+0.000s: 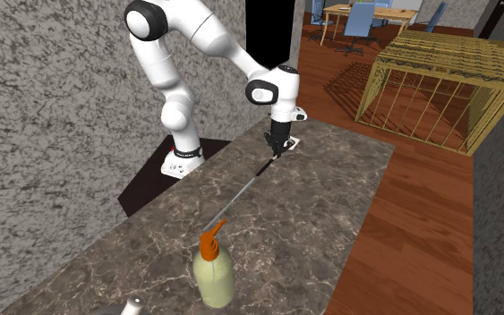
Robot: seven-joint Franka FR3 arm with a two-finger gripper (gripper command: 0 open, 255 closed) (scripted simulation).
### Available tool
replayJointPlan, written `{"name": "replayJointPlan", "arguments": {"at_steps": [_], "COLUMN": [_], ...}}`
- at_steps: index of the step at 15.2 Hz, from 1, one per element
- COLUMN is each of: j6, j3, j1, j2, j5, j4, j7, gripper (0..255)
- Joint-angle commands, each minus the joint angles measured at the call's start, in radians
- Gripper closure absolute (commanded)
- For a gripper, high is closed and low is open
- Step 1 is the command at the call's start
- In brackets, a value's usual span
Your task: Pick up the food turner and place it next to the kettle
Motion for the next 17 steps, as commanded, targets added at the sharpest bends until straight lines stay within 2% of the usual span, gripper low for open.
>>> {"name": "replayJointPlan", "arguments": {"at_steps": [1, 3, 17], "j6": [0.0, 0.0, -0.217], "j3": [0.0, 0.0, 0.022], "j1": [0.0, 0.0, -0.001], "j2": [0.0, 0.0, -0.119], "j5": [0.0, 0.0, 0.0], "j4": [0.0, 0.0, 0.1], "j7": [0.0, 0.0, -0.001], "gripper": [255, 255, 255]}}
